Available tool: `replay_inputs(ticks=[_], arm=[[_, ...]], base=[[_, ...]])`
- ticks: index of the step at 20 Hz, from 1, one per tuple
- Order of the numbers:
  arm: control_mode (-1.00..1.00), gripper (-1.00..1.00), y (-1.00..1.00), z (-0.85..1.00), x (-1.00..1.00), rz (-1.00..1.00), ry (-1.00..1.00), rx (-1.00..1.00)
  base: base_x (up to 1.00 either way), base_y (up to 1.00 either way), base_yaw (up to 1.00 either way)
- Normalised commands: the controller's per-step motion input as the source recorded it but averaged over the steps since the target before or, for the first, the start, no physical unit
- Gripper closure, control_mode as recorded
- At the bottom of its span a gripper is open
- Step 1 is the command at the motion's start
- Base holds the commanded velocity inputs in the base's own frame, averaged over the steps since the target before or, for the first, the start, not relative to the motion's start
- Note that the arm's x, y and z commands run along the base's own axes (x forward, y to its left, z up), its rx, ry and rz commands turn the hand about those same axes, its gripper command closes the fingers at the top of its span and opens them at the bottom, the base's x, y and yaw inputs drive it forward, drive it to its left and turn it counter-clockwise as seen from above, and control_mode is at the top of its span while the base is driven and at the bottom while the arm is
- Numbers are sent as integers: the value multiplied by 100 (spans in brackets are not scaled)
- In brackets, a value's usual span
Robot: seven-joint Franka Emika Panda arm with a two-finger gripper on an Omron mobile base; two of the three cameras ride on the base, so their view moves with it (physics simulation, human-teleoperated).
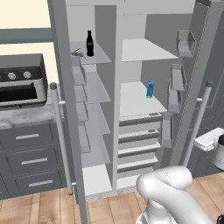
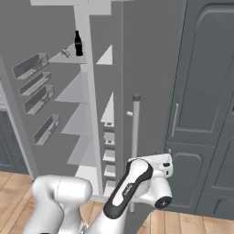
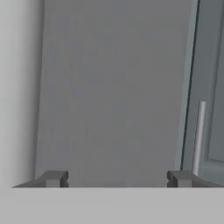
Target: There's a fish in the fridge that needs to be moved to the freezer for freezing. Pick up the fish from the fridge, place it on any shelf in the freezer, and close the fridge and freezer doors when done.
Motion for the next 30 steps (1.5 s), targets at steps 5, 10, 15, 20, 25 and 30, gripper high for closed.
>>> replay_inputs(ticks=[5, 10, 15, 20, 25, 30], arm=[[-100, -100, 100, -3, 8, -9, 2, -3], [-100, -100, 100, 0, 44, -15, 3, -3], [-100, -100, 100, 0, 73, -17, 10, 0], [-100, -100, 96, 0, 94, -10, 18, 0], [-100, -100, 55, 0, 100, -1, 9, 3], [-100, -100, 35, 0, 83, 0, 1, 5]], base=[[0, 0, 0], [0, 0, 0], [0, 0, 0], [0, 0, 0], [0, 0, 0], [0, 0, 0]])
